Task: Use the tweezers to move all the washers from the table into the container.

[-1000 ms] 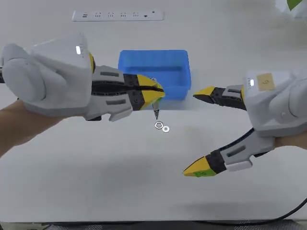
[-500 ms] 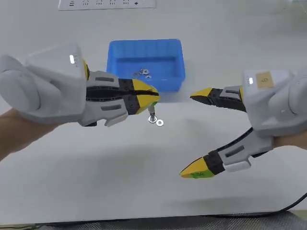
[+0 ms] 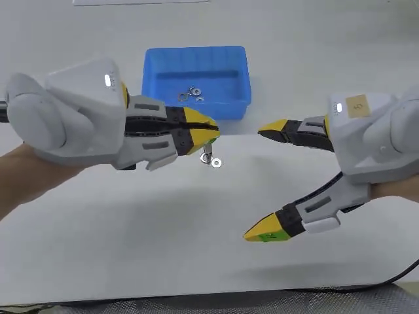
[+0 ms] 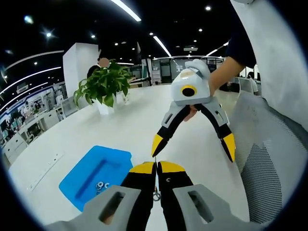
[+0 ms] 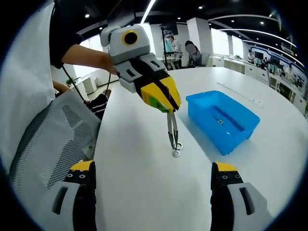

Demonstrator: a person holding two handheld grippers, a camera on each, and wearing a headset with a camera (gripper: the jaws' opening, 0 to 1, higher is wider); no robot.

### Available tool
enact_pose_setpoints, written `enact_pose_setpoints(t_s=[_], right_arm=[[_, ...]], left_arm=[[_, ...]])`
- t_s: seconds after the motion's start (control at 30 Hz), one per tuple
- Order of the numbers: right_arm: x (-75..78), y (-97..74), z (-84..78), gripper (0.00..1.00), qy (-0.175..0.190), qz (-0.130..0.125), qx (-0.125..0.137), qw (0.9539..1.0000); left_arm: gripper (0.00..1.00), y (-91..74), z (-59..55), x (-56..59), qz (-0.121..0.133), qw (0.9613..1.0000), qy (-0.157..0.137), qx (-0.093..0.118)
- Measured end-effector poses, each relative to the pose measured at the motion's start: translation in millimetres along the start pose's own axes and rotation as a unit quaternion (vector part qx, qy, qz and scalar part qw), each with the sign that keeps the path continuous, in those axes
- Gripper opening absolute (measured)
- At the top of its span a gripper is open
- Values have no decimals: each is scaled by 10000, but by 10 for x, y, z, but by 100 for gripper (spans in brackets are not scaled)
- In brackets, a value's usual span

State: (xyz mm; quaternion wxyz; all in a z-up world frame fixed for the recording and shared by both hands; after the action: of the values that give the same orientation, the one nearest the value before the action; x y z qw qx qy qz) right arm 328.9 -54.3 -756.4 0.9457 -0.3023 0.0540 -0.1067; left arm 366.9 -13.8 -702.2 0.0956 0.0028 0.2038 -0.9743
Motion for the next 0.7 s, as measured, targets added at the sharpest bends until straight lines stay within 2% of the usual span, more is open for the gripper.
enact_pose_setpoints(t_s=[0.2,0.33,0.4,0.53,0.7], right_arm=[[0,5,4,100,32,2,16,10000],[-12,28,2,100,42,27,11,10000],[-21,59,12,99,45,65,16,10000],[-39,140,45,98,-45,187,3,9998],[11,292,148,91,-168,271,69,9995]], left_arm=[[5,-7,-11,-6,20,10000,2,21],[5,-29,-24,-31,48,9997,-219,74],[5,-41,-32,-45,38,9998,-172,15],[5,-35,-28,-8,-135,9997,-78,-161],[5,-54,-43,-41,-166,9993,-264,-190]])
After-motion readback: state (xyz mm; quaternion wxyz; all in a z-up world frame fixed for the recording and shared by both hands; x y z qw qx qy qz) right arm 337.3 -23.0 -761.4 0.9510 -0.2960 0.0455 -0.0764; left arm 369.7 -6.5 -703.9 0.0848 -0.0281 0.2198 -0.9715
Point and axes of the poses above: the centre of the closed fingertips' face, and the gripper's own axes: y roughly forward along the fingers, x roughly to its right, z roughly out of its top, the point moved 1 cm from there along -y, roughly backward along the fingers, and after that the axes turned 11 degrees about -z, right-handed, at the moved point
